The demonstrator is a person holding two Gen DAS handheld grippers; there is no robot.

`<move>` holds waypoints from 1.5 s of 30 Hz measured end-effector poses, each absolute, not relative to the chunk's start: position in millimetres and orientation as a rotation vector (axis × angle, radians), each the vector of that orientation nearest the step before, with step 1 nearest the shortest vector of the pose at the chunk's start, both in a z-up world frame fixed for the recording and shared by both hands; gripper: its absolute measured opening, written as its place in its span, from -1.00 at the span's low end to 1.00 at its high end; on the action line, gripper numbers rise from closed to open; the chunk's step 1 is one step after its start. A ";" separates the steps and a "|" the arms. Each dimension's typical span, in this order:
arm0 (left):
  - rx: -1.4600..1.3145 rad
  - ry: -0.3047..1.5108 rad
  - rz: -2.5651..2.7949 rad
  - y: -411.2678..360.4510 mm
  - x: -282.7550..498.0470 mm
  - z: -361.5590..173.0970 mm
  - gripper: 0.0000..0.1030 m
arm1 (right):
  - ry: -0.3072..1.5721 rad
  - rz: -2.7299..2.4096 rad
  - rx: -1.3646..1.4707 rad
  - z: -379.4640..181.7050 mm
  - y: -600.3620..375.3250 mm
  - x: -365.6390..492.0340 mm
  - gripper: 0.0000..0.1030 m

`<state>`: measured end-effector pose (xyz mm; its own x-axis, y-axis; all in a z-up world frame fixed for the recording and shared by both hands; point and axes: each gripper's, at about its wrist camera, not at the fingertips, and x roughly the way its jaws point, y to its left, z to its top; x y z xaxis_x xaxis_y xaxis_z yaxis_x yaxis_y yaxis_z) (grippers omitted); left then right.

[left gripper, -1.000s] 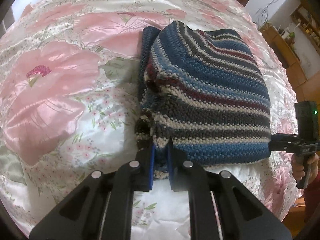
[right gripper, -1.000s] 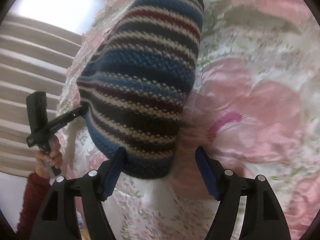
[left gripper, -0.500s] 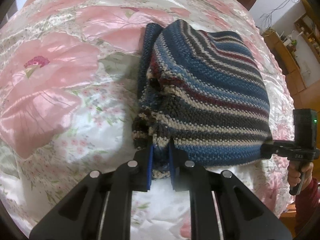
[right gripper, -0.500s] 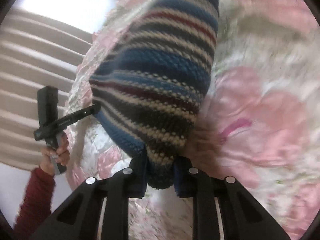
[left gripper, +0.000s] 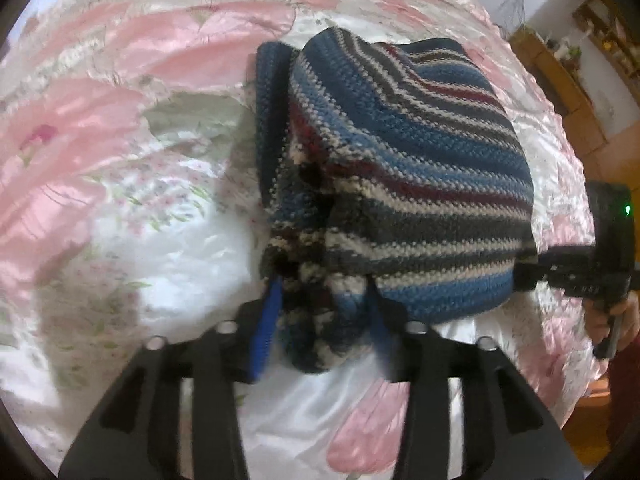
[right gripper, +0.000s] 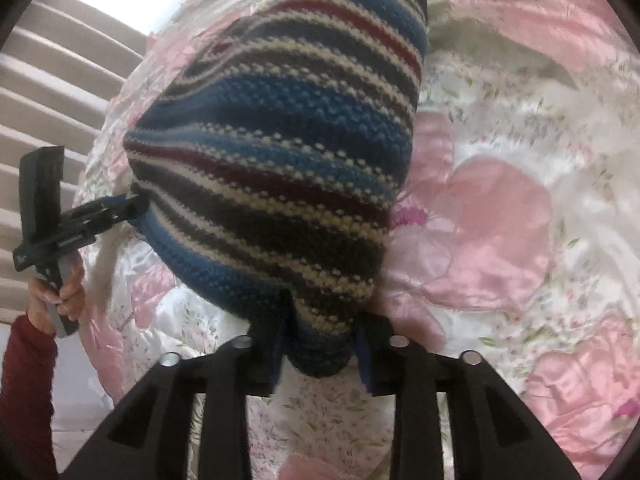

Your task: Fold small clothes

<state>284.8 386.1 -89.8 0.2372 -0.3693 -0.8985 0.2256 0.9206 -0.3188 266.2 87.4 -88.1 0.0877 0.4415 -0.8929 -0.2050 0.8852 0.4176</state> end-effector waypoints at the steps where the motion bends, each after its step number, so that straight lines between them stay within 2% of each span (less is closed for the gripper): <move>1: -0.122 1.264 -0.423 388.8 282.6 -82.5 0.14 | 1.396 0.481 0.193 -86.1 91.6 266.9 -0.21; 3: -0.140 1.244 -0.458 395.5 280.9 -69.7 0.26 | 1.354 0.459 0.164 -72.9 87.4 267.0 -0.10; 5: -0.193 1.204 -0.483 405.7 283.8 -51.6 0.37 | 1.319 0.453 0.181 -60.7 81.6 270.7 -0.10; 9: -0.259 1.141 -0.469 410.6 317.5 -28.4 0.42 | 1.273 0.435 0.209 -51.0 66.8 281.3 -0.09; 14: -0.343 1.184 -0.422 382.2 388.3 -46.5 0.42 | 1.260 0.444 0.259 -54.4 63.7 289.5 -0.09; 19: -0.397 1.238 -0.388 366.4 421.6 -75.3 0.42 | 1.256 0.452 0.287 -65.4 52.8 292.3 -0.09; 21: -0.438 1.248 -0.399 363.7 429.1 -82.8 0.36 | 1.262 0.452 0.303 -72.7 50.2 293.6 -0.09; 24: -0.415 1.261 -0.379 355.8 433.8 -89.0 -0.07 | 1.265 0.458 0.337 -81.5 45.8 294.1 -0.07; 26: -0.433 1.248 -0.390 356.5 432.1 -86.7 -0.64 | 1.265 0.460 0.349 -84.5 44.9 294.0 -0.07; 32: -0.422 1.075 -0.325 374.8 400.2 -53.0 -0.76 | 1.254 0.466 0.337 -82.4 47.5 292.2 -0.07; 37: -0.400 1.173 -0.210 385.7 404.6 -86.0 -0.70 | 1.252 0.455 0.302 -81.7 58.9 293.1 -0.04; 38: -0.387 1.189 -0.201 384.4 405.6 -92.0 -0.58 | 1.250 0.445 0.277 -81.6 62.0 293.6 -0.04; 42: -0.305 1.186 -0.181 372.2 403.7 -92.8 -0.36 | 1.261 0.429 0.249 -80.3 66.0 293.8 -0.03; 44: -0.272 1.176 -0.168 374.5 398.2 -82.0 -0.04 | 1.259 0.427 0.244 -77.0 63.7 292.7 -0.03; 45: -0.255 1.156 -0.153 377.6 393.2 -74.3 -0.03 | 1.250 0.426 0.246 -73.0 61.0 291.2 -0.03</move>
